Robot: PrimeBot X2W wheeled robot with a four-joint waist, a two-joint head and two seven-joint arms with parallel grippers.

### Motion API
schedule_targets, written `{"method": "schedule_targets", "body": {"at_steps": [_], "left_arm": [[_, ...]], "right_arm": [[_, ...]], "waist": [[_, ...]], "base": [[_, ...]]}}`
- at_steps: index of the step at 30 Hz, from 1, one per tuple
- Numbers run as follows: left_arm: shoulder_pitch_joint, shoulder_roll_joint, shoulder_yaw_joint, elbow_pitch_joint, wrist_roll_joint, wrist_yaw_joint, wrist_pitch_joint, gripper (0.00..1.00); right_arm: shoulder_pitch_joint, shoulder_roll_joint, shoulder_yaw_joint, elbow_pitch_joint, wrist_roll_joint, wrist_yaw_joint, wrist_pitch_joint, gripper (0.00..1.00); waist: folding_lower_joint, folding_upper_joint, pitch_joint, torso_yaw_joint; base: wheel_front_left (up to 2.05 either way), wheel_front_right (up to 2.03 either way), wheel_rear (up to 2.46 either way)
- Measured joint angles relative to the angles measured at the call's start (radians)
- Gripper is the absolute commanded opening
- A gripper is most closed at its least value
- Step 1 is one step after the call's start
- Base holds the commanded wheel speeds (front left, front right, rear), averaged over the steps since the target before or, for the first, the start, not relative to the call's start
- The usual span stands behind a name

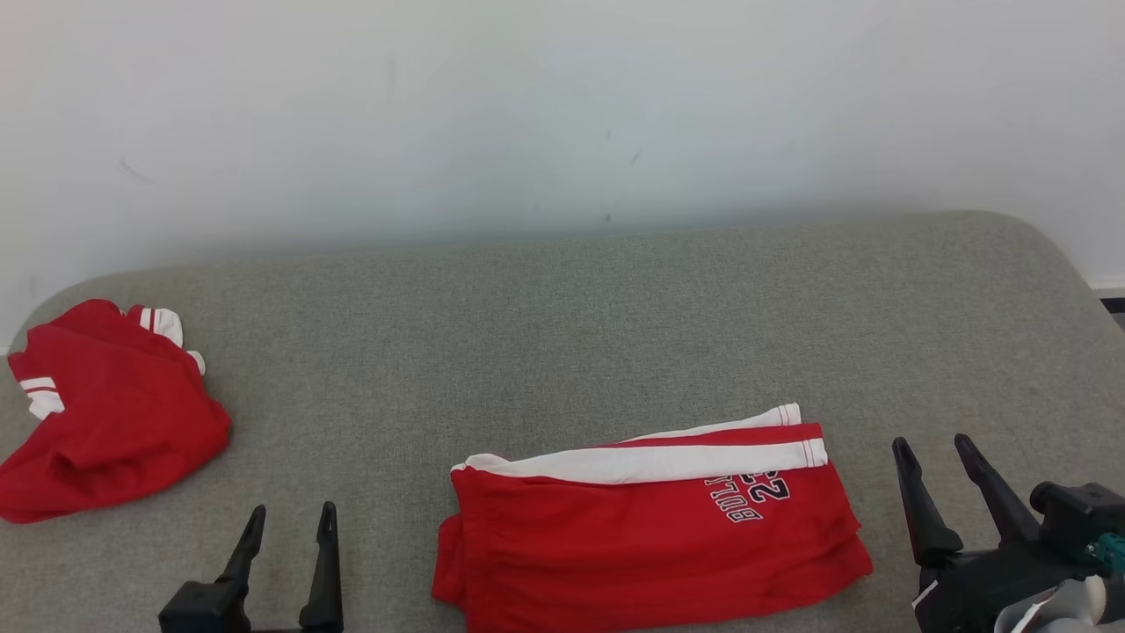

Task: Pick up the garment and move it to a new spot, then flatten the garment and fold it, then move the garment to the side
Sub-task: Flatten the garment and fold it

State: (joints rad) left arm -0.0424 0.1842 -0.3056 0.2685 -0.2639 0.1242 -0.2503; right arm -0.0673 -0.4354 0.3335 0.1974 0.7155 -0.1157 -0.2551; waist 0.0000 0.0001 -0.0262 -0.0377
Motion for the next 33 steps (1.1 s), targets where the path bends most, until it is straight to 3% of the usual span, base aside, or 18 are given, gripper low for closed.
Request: {"method": "schedule_targets", "body": {"at_steps": [6,15,22,33], "left_arm": [[0.019,-0.025,0.016,-0.028,0.038,0.0,0.0,1.0],[0.017,-0.04,0.01,-0.062,0.079,0.0,0.018,1.0],[0.017,-0.054,0.004,-0.079,0.089,0.0,0.039,1.0],[0.017,-0.054,0.002,-0.098,0.107,0.0,0.063,1.0]], "right_arm": [[-0.005,0.007,0.005,0.021,-0.005,0.0,0.002,1.0],[-0.114,-0.003,0.052,0.147,-0.006,-0.002,0.156,1.0],[-0.17,0.007,0.108,0.272,0.014,0.029,0.292,1.0],[-0.27,0.044,0.154,0.467,0.022,0.073,0.41,1.0]], "waist": [[0.0,0.0,0.001,0.008],[0.0,0.0,0.0,0.037],[0.0,0.0,0.003,0.074],[0.0,0.0,0.02,0.116]], "base": [[0.0,0.0,0.0],[0.0,0.0,0.0],[0.0,0.0,0.0],[0.0,0.0,0.0]]}}
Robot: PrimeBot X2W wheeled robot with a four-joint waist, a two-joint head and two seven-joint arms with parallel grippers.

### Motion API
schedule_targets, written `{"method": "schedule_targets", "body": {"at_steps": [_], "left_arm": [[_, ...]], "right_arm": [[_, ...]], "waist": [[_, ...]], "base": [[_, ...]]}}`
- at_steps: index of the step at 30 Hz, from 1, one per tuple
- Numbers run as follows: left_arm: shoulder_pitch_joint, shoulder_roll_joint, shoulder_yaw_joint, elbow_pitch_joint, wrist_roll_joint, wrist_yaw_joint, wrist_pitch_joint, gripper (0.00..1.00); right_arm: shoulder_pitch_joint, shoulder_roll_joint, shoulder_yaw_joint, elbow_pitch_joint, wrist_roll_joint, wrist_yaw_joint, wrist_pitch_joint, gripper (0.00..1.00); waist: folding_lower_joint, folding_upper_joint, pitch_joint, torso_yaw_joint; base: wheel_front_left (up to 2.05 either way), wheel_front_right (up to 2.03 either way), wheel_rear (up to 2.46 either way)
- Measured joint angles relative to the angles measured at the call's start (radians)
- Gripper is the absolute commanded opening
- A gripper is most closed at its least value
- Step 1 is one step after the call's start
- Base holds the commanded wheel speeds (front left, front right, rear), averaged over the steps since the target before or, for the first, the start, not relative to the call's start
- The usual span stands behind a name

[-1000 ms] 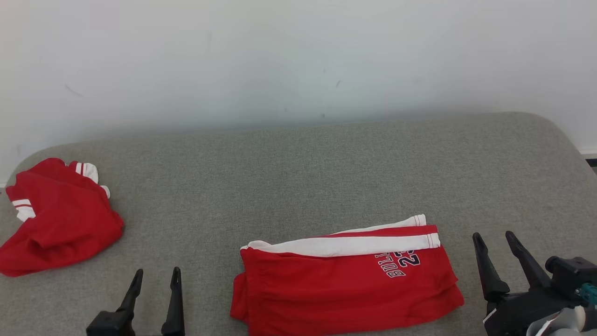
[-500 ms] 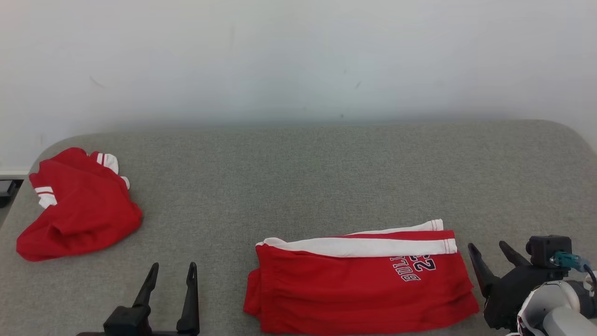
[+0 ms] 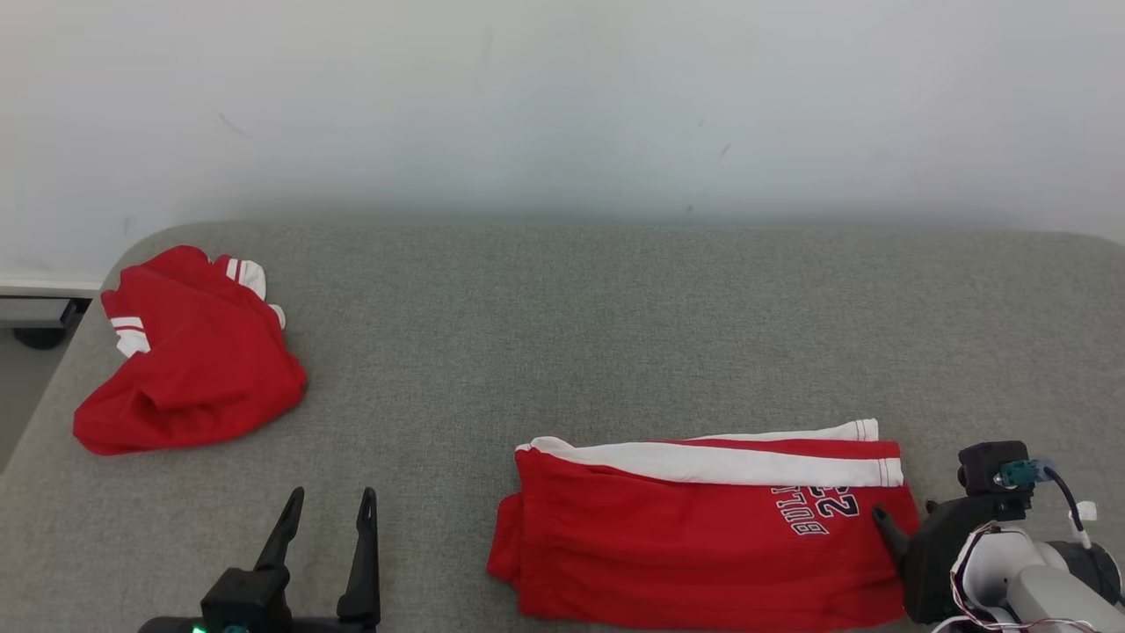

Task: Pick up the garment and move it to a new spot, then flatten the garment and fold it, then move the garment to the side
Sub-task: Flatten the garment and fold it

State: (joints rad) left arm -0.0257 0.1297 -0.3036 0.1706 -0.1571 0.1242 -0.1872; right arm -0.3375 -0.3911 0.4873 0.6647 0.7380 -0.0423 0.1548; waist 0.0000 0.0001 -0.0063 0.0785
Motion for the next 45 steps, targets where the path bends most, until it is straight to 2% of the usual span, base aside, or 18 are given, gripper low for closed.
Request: {"method": "schedule_targets", "body": {"at_steps": [1,4,16,17,18,19,30,37,41,45], "left_arm": [[0.0,0.0,0.0,-0.003,0.0,0.0,0.002,1.0],[-0.001,0.0,0.001,-0.011,0.0,0.0,0.011,1.0],[-0.003,-0.002,0.011,-0.025,0.002,0.0,0.03,1.0],[-0.003,-0.002,0.012,-0.026,0.002,0.0,0.03,1.0],[-0.003,-0.003,0.012,-0.026,0.002,0.0,0.03,1.0],[-0.003,-0.004,0.012,-0.026,0.002,0.0,0.03,1.0],[-0.001,-0.007,0.033,-0.026,0.001,0.0,0.039,1.0],[-0.001,-0.009,0.036,-0.021,-0.005,0.0,0.041,1.0],[-0.001,-0.009,0.039,-0.018,-0.011,0.0,0.042,1.0],[0.001,-0.01,0.04,-0.015,-0.014,-0.001,0.042,1.0]], "right_arm": [[-0.007,0.008,0.005,0.028,0.0,0.013,0.007,1.0],[-0.029,0.019,0.014,0.072,0.001,0.026,0.027,1.0],[-0.107,0.048,0.036,0.203,-0.002,0.05,0.06,1.0],[-0.108,0.049,0.036,0.21,-0.002,0.052,0.061,0.49],[-0.11,0.05,0.036,0.215,-0.002,0.054,0.061,0.22],[-0.114,0.051,0.038,0.221,-0.002,0.062,0.061,0.0],[-0.168,0.068,0.052,0.272,-0.017,0.112,0.048,0.0],[-0.193,0.006,0.056,0.277,-0.024,0.142,0.038,0.0],[-0.198,0.009,0.048,0.249,0.018,0.165,0.049,0.0],[-0.198,0.016,0.031,0.193,0.1,0.167,0.092,0.0]], "waist": [[0.0,0.0,0.004,0.007],[0.0,0.0,0.01,0.016],[0.0,-0.0001,0.035,0.036],[0.0,0.0,0.036,0.037],[0.0,-0.0001,0.037,0.037],[0.0,0.0,0.037,0.038],[0.0,-0.0001,0.041,0.019],[0.0,0.0,0.03,0.0],[0.0,0.0,0.021,-0.014],[0.0,0.0,0.007,-0.027]], "base": [[0.0,0.0,0.0],[0.0,0.0,0.0],[0.0,0.0,0.0],[0.0,0.0,0.0],[0.0,0.0,0.0],[0.0,0.0,0.0],[0.0,0.0,0.0],[0.0,0.0,0.0],[0.0,0.0,0.0],[0.0,0.0,0.0]]}}
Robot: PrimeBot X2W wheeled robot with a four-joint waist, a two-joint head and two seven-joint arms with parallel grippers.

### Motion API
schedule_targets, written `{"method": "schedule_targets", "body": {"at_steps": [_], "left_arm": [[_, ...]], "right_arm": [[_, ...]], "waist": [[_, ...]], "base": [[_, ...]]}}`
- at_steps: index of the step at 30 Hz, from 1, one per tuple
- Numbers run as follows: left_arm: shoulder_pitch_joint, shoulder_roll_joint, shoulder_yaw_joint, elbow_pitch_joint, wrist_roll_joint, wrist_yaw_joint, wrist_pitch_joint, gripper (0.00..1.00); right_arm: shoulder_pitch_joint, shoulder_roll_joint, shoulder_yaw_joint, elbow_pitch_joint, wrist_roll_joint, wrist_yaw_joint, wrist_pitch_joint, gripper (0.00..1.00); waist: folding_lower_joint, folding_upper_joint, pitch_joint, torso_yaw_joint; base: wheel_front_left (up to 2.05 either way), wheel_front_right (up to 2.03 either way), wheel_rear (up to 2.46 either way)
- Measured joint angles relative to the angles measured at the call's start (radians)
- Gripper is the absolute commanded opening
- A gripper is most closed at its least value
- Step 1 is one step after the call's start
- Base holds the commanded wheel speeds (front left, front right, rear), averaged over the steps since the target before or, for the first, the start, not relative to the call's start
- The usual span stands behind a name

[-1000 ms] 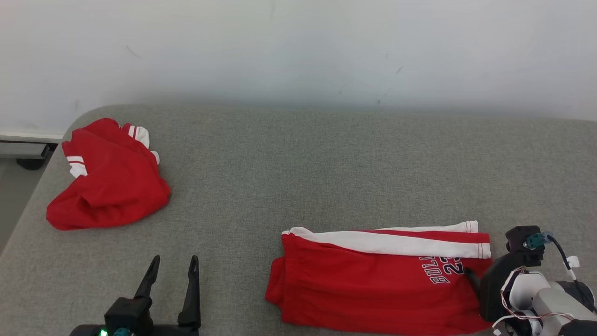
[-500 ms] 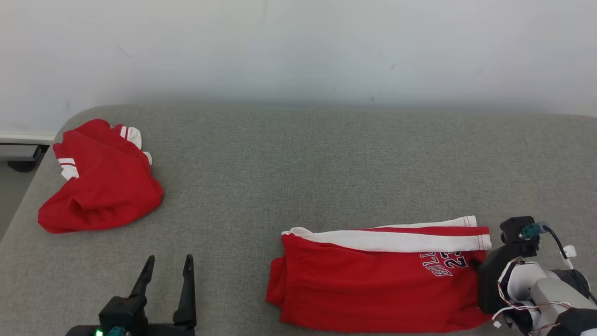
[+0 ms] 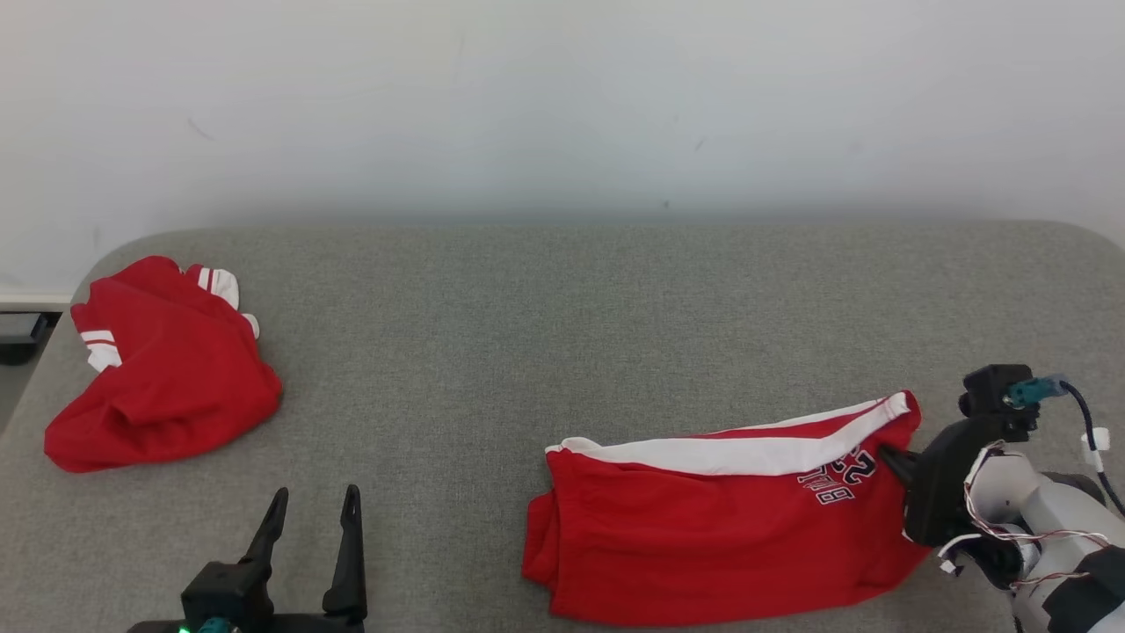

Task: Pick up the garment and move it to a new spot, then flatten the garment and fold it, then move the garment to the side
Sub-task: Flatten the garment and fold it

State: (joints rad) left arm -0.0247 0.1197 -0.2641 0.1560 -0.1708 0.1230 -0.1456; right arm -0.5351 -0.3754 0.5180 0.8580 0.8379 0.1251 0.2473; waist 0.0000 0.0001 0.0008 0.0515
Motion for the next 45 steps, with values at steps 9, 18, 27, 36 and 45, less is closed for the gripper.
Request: {"method": "schedule_targets", "body": {"at_steps": [9,18,27,36,45], "left_arm": [[0.014,-0.016,-0.006,0.007,-0.028,0.0,0.0,1.0],[0.016,-0.024,-0.024,0.018,-0.032,-0.009,0.009,1.0],[0.011,-0.03,-0.041,0.026,-0.033,-0.01,0.013,1.0],[-0.009,-0.04,-0.049,0.037,-0.041,-0.01,0.013,1.0],[-0.034,-0.049,-0.063,0.052,-0.046,-0.017,0.013,1.0]], "right_arm": [[0.079,-0.004,0.08,-0.35,0.254,0.0,0.175,0.0],[0.084,0.007,0.031,-0.443,0.391,-0.001,0.237,0.0],[0.081,0.07,0.027,-0.464,0.405,-0.002,0.254,0.0],[0.075,0.106,0.044,-0.471,0.408,-0.035,0.256,0.0],[0.073,0.139,0.056,-0.441,0.392,-0.082,0.254,0.0]], "waist": [[0.0,0.0,-0.024,-0.02],[0.0,0.0,-0.024,-0.001],[0.0,0.0,-0.021,0.031],[0.0,0.0,-0.005,0.057],[0.0,0.0,0.009,0.083]], "base": [[0.0,0.0,0.0],[0.0,0.0,0.0],[0.0,0.0,0.0],[0.0,0.0,0.0],[0.0,0.0,0.0]]}}
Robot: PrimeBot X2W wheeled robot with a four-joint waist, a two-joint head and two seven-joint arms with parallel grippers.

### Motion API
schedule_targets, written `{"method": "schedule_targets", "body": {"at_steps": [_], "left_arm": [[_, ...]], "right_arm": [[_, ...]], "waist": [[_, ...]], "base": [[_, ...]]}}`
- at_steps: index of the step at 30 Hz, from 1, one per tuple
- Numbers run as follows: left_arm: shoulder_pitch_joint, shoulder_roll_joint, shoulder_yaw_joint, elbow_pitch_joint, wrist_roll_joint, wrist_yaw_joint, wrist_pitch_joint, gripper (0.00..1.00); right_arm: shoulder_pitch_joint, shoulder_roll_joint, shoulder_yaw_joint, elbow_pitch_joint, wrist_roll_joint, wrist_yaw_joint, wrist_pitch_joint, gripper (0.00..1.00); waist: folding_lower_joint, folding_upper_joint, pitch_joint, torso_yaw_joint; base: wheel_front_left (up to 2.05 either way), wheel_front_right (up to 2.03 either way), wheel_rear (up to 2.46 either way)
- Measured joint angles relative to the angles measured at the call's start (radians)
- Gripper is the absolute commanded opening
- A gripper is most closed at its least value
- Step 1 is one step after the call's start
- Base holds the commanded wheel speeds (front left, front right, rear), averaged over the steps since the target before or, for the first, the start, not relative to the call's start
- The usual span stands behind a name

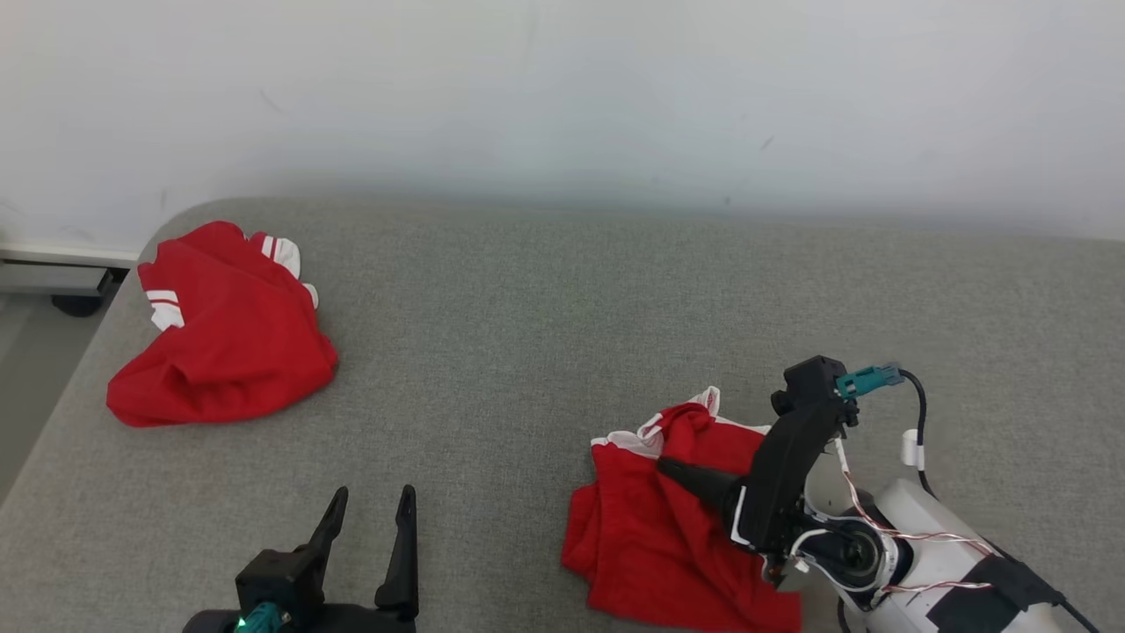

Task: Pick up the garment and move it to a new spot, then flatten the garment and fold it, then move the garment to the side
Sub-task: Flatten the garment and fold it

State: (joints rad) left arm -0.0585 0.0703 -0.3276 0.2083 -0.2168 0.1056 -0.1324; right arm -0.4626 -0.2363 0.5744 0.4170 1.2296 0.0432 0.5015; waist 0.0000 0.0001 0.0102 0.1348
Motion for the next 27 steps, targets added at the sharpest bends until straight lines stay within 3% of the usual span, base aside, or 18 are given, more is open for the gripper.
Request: {"method": "schedule_targets", "body": {"at_steps": [8,10,11,21,27], "left_arm": [[-0.014,-0.005,-0.008,0.024,-0.003,0.0,0.0,1.0],[-0.014,-0.005,-0.008,0.03,-0.005,0.0,0.0,1.0],[-0.015,-0.005,-0.008,0.033,-0.006,0.0,-0.001,1.0],[-0.014,-0.005,0.003,0.056,-0.012,0.0,-0.01,1.0],[-0.006,-0.001,0.01,0.053,-0.012,0.001,-0.019,1.0]], "right_arm": [[-0.04,0.026,0.002,0.062,-0.012,-0.026,-0.017,0.0],[-0.039,0.028,0.008,0.072,-0.013,-0.026,-0.017,0.49],[-0.04,0.028,0.008,0.074,-0.015,-0.026,-0.017,1.0],[-0.041,0.024,-0.018,0.092,-0.014,-0.016,-0.035,1.0],[-0.042,-0.071,-0.015,0.088,-0.089,-0.016,-0.076,1.0]], "waist": [[0.0001,0.0001,0.018,0.013],[0.0001,0.0,0.017,0.015],[0.0001,0.0,0.017,0.015],[0.0001,0.0,-0.009,0.0],[0.0,0.0,-0.02,-0.026]], "base": [[0.0,0.0,0.0],[0.0,0.0,0.0],[0.0,0.0,0.0],[0.0,0.0,0.0],[0.0,0.0,0.0]]}}
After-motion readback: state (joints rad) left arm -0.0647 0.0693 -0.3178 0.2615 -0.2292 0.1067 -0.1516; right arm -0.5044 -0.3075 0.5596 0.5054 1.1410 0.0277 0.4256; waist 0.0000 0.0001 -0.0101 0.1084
